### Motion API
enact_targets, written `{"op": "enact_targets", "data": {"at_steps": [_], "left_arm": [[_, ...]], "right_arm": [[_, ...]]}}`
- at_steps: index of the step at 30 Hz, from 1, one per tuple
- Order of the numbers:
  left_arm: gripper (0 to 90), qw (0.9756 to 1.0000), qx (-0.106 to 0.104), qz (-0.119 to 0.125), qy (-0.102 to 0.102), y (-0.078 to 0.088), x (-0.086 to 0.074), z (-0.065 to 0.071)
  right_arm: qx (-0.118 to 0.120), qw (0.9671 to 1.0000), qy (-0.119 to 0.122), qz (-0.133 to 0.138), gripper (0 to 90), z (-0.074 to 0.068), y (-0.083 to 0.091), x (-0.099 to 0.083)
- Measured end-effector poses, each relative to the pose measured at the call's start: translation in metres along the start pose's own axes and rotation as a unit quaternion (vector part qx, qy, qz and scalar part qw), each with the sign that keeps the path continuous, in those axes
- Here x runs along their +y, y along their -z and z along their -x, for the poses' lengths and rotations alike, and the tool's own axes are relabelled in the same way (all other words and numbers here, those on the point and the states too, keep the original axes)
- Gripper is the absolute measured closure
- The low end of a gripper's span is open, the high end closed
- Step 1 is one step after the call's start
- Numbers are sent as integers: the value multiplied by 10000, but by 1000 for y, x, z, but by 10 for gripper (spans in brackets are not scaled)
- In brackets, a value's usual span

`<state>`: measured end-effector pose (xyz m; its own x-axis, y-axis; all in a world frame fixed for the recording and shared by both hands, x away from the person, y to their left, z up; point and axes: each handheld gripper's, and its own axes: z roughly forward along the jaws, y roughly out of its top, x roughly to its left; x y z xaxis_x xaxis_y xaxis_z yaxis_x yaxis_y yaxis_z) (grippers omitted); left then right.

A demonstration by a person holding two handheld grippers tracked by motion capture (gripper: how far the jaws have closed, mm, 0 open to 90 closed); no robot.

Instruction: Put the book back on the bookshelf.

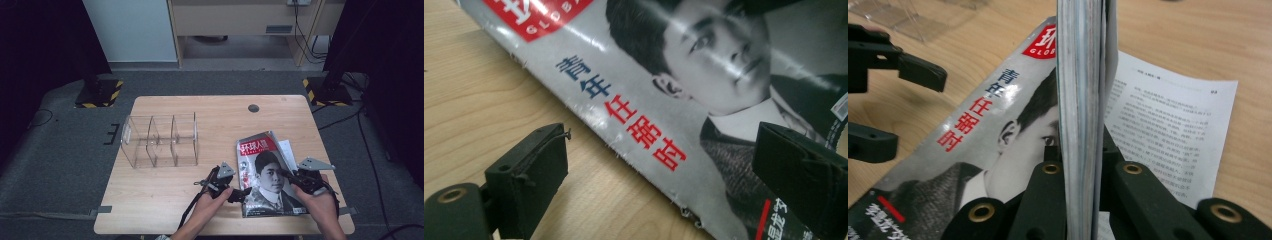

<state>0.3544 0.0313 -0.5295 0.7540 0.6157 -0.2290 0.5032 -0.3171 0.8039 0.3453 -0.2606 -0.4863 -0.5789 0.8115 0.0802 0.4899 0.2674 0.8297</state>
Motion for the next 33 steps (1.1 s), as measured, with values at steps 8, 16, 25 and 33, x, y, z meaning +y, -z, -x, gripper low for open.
{"op": "enact_targets", "data": {"at_steps": [8, 16, 25, 33], "left_arm": [[73, 9999, -23, -129, -17, -5, -3, 2], [102, 9992, -314, -232, 118, -9, -2, 2], [150, 9977, -525, -391, 148, -10, -3, 2], [160, 9978, -448, -438, 220, -7, -3, 1]], "right_arm": [[213, 9989, 15, 425, 879, -5, 7, 9], [495, 9969, -117, 600, 879, -7, 8, 11], [670, 9967, -248, 389, 878, -9, -1, 6], [887, 9953, -397, -15, 876, -8, -14, -5]]}}
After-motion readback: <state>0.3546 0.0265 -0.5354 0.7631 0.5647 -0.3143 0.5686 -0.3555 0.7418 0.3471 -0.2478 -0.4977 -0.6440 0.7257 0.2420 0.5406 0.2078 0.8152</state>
